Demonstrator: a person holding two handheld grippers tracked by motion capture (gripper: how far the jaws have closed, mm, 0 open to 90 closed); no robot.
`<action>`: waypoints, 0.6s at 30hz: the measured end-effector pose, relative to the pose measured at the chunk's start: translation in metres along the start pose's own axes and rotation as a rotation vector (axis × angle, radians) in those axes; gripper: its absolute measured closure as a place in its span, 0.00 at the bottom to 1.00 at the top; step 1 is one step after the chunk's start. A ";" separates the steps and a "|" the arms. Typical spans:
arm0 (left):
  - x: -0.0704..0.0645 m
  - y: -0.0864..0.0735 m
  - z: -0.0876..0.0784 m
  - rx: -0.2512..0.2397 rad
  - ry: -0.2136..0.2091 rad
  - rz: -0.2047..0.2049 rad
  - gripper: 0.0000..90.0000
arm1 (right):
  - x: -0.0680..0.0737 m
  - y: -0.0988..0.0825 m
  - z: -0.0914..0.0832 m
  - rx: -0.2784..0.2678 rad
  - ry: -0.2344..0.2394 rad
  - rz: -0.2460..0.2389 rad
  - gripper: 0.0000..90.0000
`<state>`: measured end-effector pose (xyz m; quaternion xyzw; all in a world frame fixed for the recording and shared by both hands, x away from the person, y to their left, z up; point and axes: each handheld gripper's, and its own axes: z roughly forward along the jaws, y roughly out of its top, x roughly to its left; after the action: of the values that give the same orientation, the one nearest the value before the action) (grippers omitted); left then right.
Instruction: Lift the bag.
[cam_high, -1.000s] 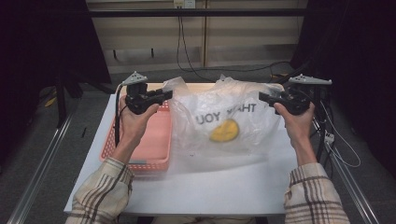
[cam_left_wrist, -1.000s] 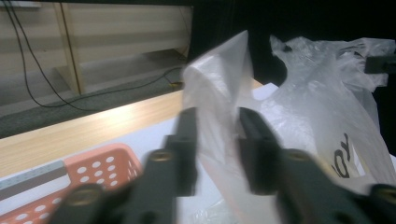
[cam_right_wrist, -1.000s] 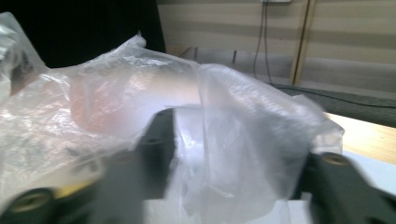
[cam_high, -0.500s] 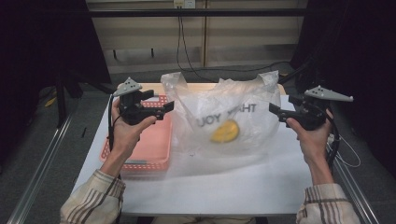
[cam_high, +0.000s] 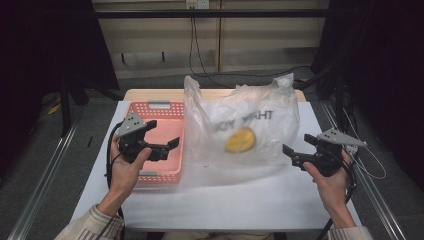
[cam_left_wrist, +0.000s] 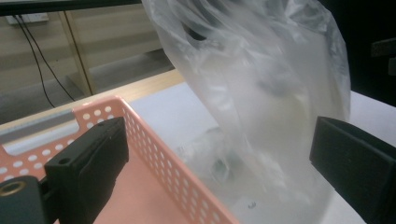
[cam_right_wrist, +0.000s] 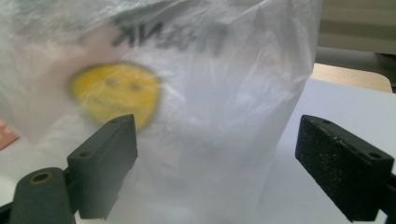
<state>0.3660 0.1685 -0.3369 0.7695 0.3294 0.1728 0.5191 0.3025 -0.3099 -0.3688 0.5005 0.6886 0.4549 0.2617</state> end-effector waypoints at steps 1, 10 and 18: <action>-0.001 -0.003 -0.002 0.006 0.007 -0.005 0.05 | 0.001 -0.004 -0.002 0.003 -0.001 0.005 0.14; -0.011 -0.040 -0.023 0.054 0.036 -0.007 0.06 | 0.013 -0.037 -0.012 0.038 -0.031 -0.004 0.13; -0.021 -0.071 -0.036 0.046 0.061 -0.015 0.06 | 0.017 -0.060 -0.020 0.057 -0.044 0.000 0.14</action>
<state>0.3057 0.1962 -0.3856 0.7730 0.3548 0.1847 0.4925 0.2527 -0.3066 -0.4118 0.5177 0.6952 0.4239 0.2625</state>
